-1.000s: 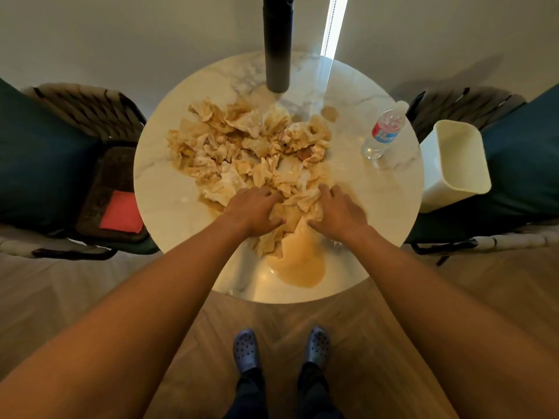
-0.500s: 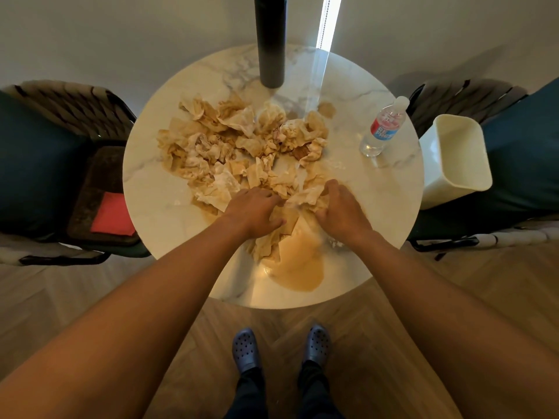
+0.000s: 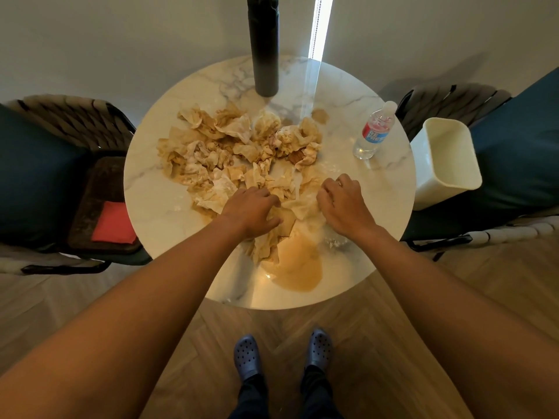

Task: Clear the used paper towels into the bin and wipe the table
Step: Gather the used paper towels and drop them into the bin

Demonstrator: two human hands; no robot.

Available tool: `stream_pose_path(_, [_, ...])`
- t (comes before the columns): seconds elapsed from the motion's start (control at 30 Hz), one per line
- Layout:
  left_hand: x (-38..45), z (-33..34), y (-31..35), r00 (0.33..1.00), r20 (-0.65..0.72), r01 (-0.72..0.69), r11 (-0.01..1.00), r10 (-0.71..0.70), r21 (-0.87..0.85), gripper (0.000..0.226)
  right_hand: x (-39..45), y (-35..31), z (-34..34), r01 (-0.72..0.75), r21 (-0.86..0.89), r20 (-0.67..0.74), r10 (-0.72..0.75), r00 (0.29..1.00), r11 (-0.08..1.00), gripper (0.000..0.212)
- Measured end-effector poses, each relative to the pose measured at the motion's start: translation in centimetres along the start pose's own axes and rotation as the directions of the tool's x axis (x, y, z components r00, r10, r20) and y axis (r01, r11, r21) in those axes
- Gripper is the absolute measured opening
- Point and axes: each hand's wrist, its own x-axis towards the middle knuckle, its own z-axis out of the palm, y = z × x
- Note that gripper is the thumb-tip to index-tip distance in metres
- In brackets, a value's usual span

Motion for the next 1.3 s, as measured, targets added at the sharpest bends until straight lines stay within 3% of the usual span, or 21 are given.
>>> stream_pose_path(0.03, [-0.1,-0.1,0.0,1.000,0.001,0.001,1.000,-0.001,0.002,0.051,0.0,-0.2,0.0,-0.027,0.008,0.013,0.027,1.000,1.000,0.025])
stream_pose_path(0.1, [-0.3,-0.2,-0.1,1.000,-0.002,-0.001,1.000,0.001,0.010,0.052,-0.2,-0.4,0.1,-0.056,-0.041,0.057,0.059,0.997,0.998,0.032])
stream_pose_path(0.2, [-0.6,-0.5,-0.2,1.000,-0.003,-0.006,1.000,0.006,0.009,0.051,-0.4,0.0,0.6,-0.007,-0.119,0.109,0.020,0.994,0.993,0.030])
stream_pose_path(0.47, [-1.2,-0.9,-0.6,0.999,0.007,-0.036,0.999,0.036,0.018,0.049,-1.1,-0.9,-0.9,0.025,0.006,-0.019,-0.025,1.000,1.000,0.022])
stream_pose_path(0.6, [-0.8,-1.5,-0.5,0.997,0.007,-0.076,0.997,0.076,0.024,0.048,-1.6,-1.4,-2.0,0.004,0.026,-0.027,-0.003,1.000,1.000,0.028])
stream_pose_path(0.87, [0.6,-2.8,0.8,0.975,0.005,-0.220,0.973,0.220,0.072,0.047,-2.7,-2.1,-2.1,-0.007,0.108,-0.061,0.014,0.998,0.994,0.019])
stream_pose_path(1.07, [2.7,-2.8,2.4,0.962,0.036,-0.273,0.956,0.271,0.106,0.045,-2.7,-0.3,-2.0,-0.126,0.231,-0.047,0.140,0.989,0.965,0.026])
stream_pose_path(1.3, [5.8,-2.0,4.8,0.972,0.083,-0.228,0.969,0.220,0.099,0.057,-2.2,4.1,-2.3,-0.048,0.142,-0.030,0.052,0.998,0.989,0.022])
